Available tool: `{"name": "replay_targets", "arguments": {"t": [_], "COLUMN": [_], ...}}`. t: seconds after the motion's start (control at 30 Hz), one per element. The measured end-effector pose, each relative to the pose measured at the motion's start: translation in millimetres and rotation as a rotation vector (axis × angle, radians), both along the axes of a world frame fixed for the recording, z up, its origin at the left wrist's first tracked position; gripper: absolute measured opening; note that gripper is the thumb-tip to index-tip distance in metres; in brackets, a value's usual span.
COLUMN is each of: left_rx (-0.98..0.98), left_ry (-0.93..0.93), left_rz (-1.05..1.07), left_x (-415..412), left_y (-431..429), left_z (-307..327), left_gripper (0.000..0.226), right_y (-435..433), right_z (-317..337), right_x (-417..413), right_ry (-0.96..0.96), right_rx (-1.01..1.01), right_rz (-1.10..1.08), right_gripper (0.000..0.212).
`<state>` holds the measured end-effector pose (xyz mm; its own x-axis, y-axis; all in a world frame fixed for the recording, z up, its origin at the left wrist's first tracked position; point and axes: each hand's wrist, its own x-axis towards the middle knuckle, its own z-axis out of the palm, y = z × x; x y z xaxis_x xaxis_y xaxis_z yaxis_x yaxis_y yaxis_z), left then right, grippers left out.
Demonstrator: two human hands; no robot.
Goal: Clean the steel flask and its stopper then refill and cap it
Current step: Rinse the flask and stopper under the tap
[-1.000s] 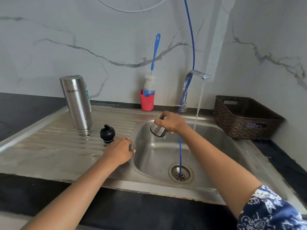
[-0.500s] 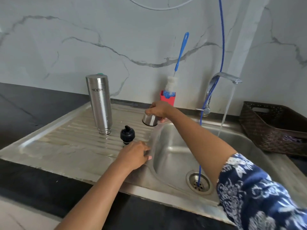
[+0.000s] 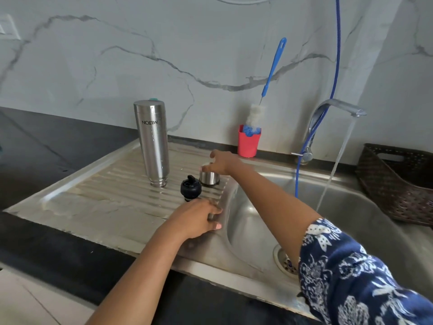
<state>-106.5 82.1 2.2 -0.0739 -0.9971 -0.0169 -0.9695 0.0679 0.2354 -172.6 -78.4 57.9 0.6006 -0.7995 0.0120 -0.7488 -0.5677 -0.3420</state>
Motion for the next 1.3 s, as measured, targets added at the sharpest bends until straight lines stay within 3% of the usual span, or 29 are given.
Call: {"name": "replay_targets", "arguments": {"t": [0.1,0.17,0.27,0.37,0.47,0.67,0.87,1.0,1.13,1.2,1.3], "left_rx": [0.018,0.036,0.047,0.057,0.063,0.077,0.081,0.039,-0.018,-0.043,0.056], "left_ry": [0.002,0.01,0.019,0.016,0.01,0.002,0.005,-0.078,-0.13,-0.015,0.403], "left_rz": [-0.008,-0.013,-0.023,-0.032,-0.036,-0.037,-0.014,0.119,0.11,0.039,-0.04], "left_x": [1,1,3,5,5,5,0,-18,-63,-91,-141], "left_y": [0,1,1,0,0,0,-1,-21,-65,-91,-125], "left_z": [1,2,2,1,1,1,8,24,37,33,17], "left_gripper": [0.053,0.054,0.054,0.055,0.056,0.056,0.053,0.024,0.028,0.035,0.041], "right_y": [9,17,24,24,24,24,20,7,-14,-22,-30], "right_z": [3,5,4,1,-7,-7,5,-13,-38,-50,-65], "right_x": [-5,-11,-16,-12,-6,-13,-91,-170,-245,-269,-292], "right_ry": [-0.256,-0.367,-0.236,-0.107,-0.1,-0.199,-0.397,-0.51,-0.583,-0.644,-0.751], "right_rx": [-0.073,0.123,0.394,0.442,0.438,0.368,0.345,0.376,0.409,0.433,0.437], "right_rz": [0.16,0.313,0.495,0.537,0.53,0.455,0.322,0.118,-0.131,-0.275,-0.455], "right_gripper": [0.034,0.036,0.057,0.067,0.063,0.053,0.048,0.049,0.039,0.034,0.043]}}
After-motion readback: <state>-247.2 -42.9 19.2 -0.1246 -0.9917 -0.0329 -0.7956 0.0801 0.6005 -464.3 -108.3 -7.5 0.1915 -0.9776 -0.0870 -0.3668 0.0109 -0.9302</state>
